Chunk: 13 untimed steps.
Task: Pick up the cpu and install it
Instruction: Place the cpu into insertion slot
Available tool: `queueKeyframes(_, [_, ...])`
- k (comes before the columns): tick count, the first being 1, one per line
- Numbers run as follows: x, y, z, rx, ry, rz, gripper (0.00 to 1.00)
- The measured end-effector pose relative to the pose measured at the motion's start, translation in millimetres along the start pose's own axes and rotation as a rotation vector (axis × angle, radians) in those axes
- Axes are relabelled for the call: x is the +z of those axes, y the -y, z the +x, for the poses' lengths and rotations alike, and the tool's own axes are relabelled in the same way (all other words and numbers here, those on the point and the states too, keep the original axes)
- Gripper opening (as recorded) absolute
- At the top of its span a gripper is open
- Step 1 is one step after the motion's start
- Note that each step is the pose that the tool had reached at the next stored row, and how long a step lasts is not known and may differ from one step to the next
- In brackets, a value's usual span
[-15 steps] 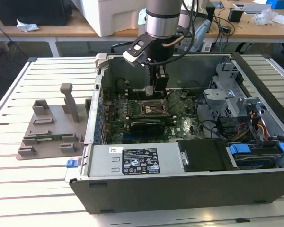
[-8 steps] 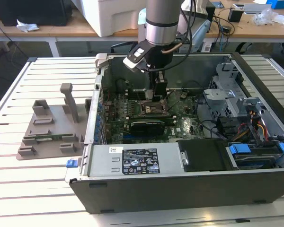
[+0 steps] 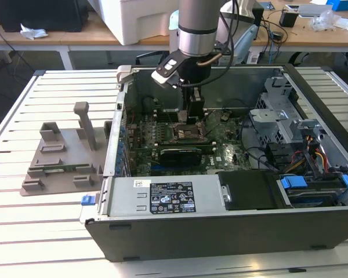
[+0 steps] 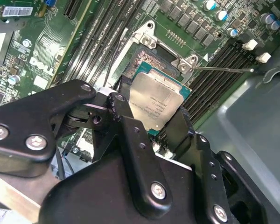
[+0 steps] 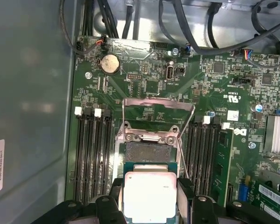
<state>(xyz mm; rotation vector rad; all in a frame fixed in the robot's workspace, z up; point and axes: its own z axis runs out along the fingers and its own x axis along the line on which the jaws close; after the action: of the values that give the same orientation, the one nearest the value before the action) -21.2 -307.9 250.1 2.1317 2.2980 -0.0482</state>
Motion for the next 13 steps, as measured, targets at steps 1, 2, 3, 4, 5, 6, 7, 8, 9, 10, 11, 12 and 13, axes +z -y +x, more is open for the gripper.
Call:
queueKeyframes(1, [0.9, -0.1, 0.2, 0.000, 0.0000, 0.0000, 0.55])
queueKeyframes(2, [1.6, 0.0, 0.3, 0.000, 0.0000, 0.0000, 0.55])
queueKeyframes(3, [2.3, -0.1, 0.4, 0.000, -0.0001, -0.0001, 0.55])
queueKeyframes(4, [3.7, -0.1, 0.6, 0.000, -0.0001, -0.0001, 0.55])
queueKeyframes(5, [5.1, -0.2, 0.8, 0.000, -0.0001, -0.0001, 0.55])
queueKeyframes(6, [6.4, -0.2, 0.9, 0.000, -0.0002, -0.0001, 0.55])
queueKeyframes(7, [9.0, -0.3, 1.1, 0.001, -0.0002, -0.0001, 0.55])
queueKeyframes(8, [11.1, -0.5, 1.1, 0.004, 0.0025, 0.0002, 0.55])
queueKeyframes(9, [12.4, -0.5, 1.3, 0.008, 0.0077, 0.0007, 0.55])
queueKeyframes(10, [14.3, -0.7, 1.6, 0.016, 0.0129, 0.0013, 0.55])
queueKeyframes(11, [16.6, -1.0, 2.0, 0.025, 0.0151, 0.0019, 0.55])
queueKeyframes(12, [20.3, -2.3, 2.3, 0.029, 0.0151, 0.0025, 0.55])
queueKeyframes(13, [23.4, -3.1, 2.4, 0.030, 0.0150, 0.0033, 0.55])
